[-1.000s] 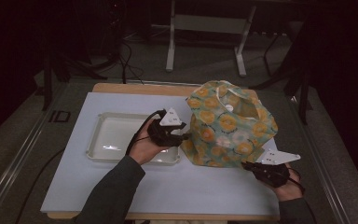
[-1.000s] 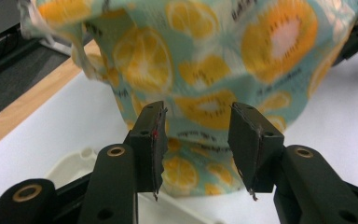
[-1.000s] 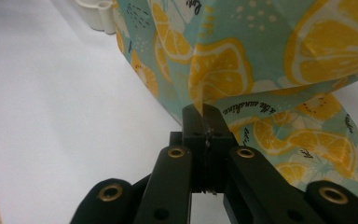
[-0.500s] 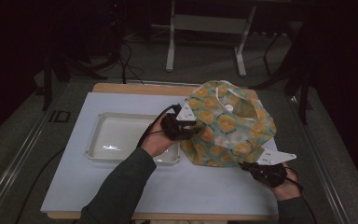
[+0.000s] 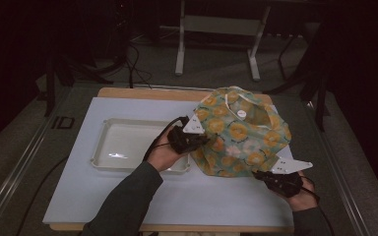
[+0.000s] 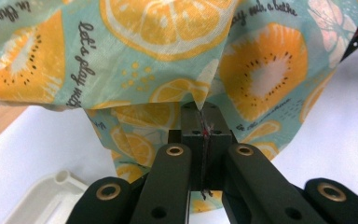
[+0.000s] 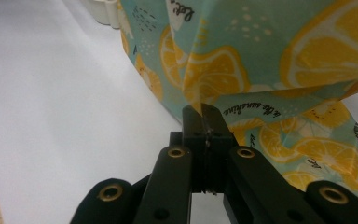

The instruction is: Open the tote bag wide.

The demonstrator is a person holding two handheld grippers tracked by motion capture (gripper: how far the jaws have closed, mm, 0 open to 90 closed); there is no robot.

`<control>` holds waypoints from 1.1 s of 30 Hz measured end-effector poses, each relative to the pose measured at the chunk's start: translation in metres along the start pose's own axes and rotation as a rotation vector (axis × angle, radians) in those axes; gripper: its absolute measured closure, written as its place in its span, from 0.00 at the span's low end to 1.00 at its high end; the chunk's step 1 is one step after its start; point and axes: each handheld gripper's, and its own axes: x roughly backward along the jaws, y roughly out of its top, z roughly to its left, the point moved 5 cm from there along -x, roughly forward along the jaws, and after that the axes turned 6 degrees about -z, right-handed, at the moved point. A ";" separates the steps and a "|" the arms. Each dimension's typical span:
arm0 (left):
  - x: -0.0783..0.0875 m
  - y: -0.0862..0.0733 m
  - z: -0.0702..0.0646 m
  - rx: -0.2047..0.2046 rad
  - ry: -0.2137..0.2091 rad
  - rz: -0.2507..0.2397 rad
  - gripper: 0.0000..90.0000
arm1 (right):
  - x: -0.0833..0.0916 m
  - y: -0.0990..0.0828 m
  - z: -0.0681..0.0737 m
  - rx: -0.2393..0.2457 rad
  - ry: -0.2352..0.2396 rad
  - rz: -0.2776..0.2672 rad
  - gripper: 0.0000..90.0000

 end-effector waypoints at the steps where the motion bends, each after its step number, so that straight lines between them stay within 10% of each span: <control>1: 0.000 0.000 0.000 0.000 0.000 0.000 0.99 | 0.000 0.000 0.000 0.000 0.000 0.000 1.00; 10: -0.004 -0.015 -0.015 -0.015 -0.043 0.019 0.99 | -0.010 -0.005 -0.003 -0.006 -0.022 0.040 1.00; 33: -0.044 -0.076 -0.020 0.030 -0.069 0.256 0.99 | -0.025 -0.031 -0.012 -0.084 -0.054 0.148 1.00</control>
